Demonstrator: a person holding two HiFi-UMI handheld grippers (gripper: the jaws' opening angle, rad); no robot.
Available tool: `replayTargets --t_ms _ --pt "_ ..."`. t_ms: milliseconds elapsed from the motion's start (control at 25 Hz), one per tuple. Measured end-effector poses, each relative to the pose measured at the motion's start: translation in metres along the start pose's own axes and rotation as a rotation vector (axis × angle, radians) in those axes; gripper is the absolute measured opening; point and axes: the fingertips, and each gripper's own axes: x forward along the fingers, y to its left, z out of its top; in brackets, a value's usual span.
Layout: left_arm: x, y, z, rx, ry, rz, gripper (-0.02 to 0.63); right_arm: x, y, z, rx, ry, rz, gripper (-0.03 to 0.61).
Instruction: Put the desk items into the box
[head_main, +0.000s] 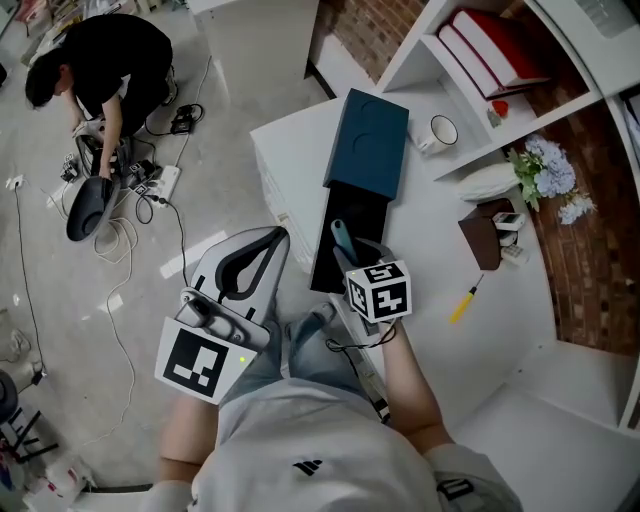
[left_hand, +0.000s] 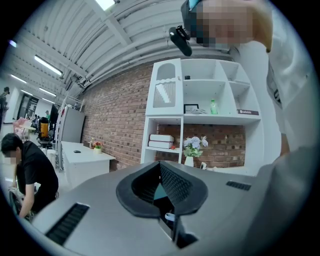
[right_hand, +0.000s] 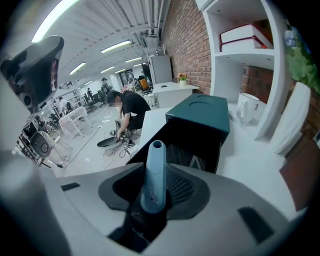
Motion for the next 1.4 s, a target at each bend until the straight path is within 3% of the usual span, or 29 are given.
replayTargets --t_ms 680,1160,1320,1400 --pt "-0.012 0.011 -0.007 -0.014 0.002 0.05 0.012 0.023 0.009 -0.031 -0.252 0.334 -0.08 0.141" --pt "-0.009 0.009 -0.002 -0.013 -0.011 0.022 0.012 0.014 0.012 -0.027 -0.201 0.288 -0.051 0.147" --pt "-0.002 0.002 0.004 -0.007 -0.016 -0.021 0.012 0.001 0.013 -0.016 -0.163 0.214 -0.045 0.143" --pt "0.003 -0.003 0.007 -0.001 -0.02 -0.052 0.012 -0.009 0.012 -0.005 -0.125 0.142 -0.054 0.105"
